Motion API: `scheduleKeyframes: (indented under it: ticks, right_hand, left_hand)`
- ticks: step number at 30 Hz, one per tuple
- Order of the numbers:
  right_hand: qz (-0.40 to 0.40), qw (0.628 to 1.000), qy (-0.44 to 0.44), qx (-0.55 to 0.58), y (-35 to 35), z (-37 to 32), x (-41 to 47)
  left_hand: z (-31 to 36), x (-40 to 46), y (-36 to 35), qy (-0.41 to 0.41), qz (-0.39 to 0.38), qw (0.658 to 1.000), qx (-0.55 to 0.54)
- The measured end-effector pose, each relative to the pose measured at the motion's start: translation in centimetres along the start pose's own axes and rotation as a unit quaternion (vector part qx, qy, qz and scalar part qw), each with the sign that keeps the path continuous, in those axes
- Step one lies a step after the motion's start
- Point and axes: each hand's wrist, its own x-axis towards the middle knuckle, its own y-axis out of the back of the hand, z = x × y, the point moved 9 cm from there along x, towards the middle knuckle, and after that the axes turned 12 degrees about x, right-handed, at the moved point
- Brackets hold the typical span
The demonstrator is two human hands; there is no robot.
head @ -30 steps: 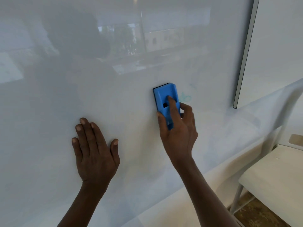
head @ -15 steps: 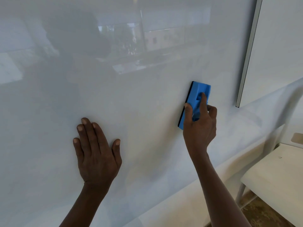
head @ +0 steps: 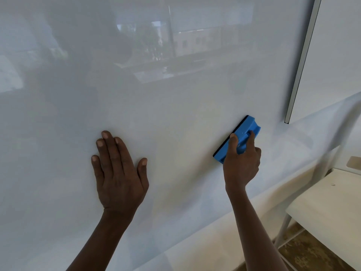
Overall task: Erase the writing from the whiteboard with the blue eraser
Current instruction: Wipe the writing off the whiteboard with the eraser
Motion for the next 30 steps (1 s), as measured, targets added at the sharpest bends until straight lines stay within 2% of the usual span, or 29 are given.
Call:
scheduleKeyframes:
  ticks: [10, 17, 22, 30]
  right_hand:
    - [0.007, 0.995, -0.100, -0.001, 0.2, 4.0, -2.2]
    - [0.049, 0.982, -0.173, 0.060, -0.1, 5.4, -2.1]
    - [0.054, 0.986, -0.131, 0.093, -0.5, 1.6, -0.8]
    - [0.062, 0.993, -0.051, 0.083, -1.1, -3.9, 0.9]
  left_hand:
    - [0.0, -0.1, -0.1, 0.006, -0.001, 1.000, -0.002]
    - [0.0, 0.0, 0.0, 0.005, 0.001, 1.000, -0.001]
    - [0.0, -0.1, -0.1, 0.002, 0.002, 1.000, 0.002]
    - [0.1, -0.2, -0.2, -0.001, 0.007, 1.000, 0.002]
